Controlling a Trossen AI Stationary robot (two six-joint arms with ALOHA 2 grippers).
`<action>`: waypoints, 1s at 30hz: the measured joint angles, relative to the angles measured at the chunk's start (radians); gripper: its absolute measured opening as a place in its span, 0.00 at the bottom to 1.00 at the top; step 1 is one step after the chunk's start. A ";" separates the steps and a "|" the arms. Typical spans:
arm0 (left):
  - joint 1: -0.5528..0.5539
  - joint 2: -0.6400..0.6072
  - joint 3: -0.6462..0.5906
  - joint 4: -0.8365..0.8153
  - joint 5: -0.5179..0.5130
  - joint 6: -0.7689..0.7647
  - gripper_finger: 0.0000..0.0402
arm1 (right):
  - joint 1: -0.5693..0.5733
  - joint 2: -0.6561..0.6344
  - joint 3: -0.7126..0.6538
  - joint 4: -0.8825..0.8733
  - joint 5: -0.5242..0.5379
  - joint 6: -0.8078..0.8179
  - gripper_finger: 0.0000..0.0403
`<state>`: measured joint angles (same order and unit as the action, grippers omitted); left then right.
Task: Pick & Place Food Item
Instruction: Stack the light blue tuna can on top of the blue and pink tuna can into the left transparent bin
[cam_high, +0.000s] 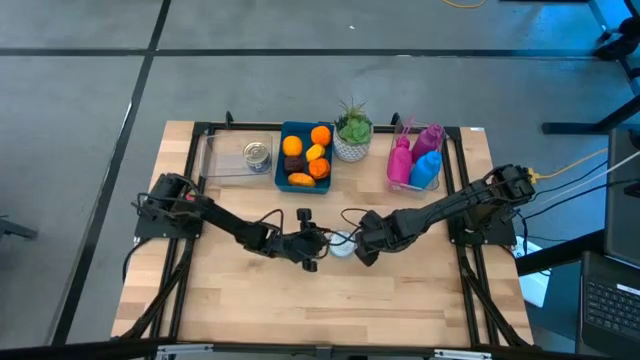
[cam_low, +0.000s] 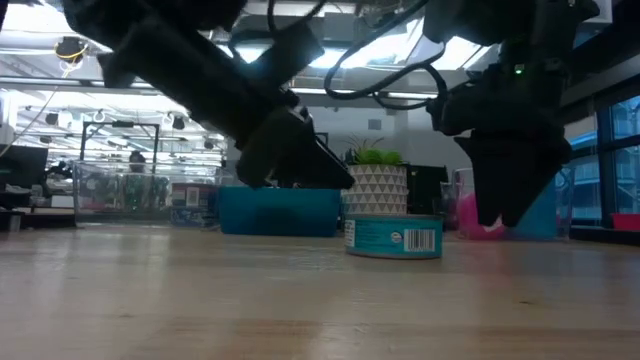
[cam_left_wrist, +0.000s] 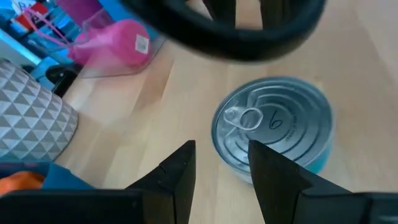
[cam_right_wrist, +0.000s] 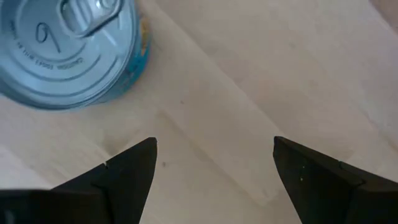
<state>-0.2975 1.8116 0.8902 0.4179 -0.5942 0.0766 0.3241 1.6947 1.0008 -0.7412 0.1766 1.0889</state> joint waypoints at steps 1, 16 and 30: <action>0.003 0.006 0.000 0.011 0.008 0.001 0.35 | -0.002 0.000 0.000 0.000 0.004 0.001 0.80; 0.012 0.024 0.000 0.047 0.040 -0.006 0.35 | -0.010 0.077 0.000 0.154 -0.009 -0.065 0.80; 0.066 0.071 0.000 0.032 0.130 -0.103 0.35 | -0.059 0.091 0.000 0.289 -0.005 -0.140 0.80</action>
<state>-0.2317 1.8829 0.8902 0.4495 -0.4640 -0.0260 0.2646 1.7859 1.0008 -0.4522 0.1719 0.9486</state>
